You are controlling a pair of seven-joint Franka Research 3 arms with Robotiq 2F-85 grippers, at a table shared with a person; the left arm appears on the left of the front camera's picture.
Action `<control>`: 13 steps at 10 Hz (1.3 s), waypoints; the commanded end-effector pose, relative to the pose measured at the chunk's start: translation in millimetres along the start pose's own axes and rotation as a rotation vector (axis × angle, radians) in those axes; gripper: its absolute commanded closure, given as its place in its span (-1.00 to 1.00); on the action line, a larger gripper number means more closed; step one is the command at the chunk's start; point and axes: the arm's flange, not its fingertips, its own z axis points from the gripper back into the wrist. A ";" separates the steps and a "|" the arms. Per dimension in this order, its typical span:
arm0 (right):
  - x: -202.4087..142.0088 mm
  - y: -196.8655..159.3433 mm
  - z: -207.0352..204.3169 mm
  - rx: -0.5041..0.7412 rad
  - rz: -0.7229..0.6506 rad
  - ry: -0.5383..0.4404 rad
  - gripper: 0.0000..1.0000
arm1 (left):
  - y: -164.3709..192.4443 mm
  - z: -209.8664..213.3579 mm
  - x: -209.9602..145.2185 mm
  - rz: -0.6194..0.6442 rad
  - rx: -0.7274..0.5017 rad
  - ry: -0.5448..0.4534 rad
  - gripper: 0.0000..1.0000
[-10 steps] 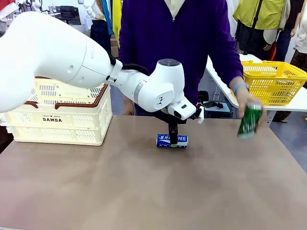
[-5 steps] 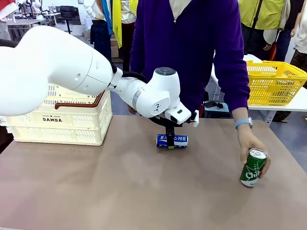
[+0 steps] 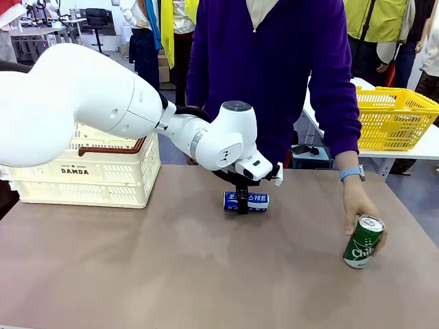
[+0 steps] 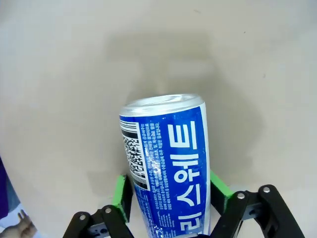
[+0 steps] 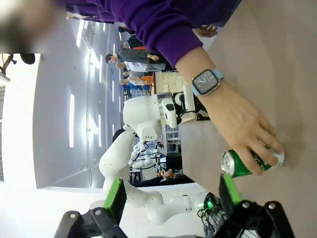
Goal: Place the drinks into the Shopping basket.
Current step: Pick up one drink and place it into the Shopping basket.
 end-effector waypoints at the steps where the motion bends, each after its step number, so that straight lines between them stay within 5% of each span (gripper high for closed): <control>1: -0.8 3.6 1.5 0.001 0.002 0.009 -1.00 | 1.8 -1.1 -5.1 0.021 -0.007 -0.013 1.00; 5: -0.8 3.6 1.5 0.001 0.002 0.009 -1.00 | -0.2 32.4 -20.2 0.057 -0.040 -0.053 1.00; 8: -0.8 3.6 1.5 0.001 0.002 0.009 -1.00 | -49.3 186.5 -81.5 0.054 -0.139 -0.191 1.00; 9: -0.8 3.6 1.5 0.001 0.002 0.009 -1.00 | -73.0 253.2 -119.5 0.134 -0.086 -0.159 1.00; 11: -0.8 3.6 1.5 0.001 0.002 0.009 -1.00 | -67.7 362.7 -209.1 0.540 0.163 -0.171 1.00; 13: -0.8 3.6 1.5 0.001 0.002 0.009 -1.00 | -27.7 391.6 -304.0 1.089 0.212 -0.150 1.00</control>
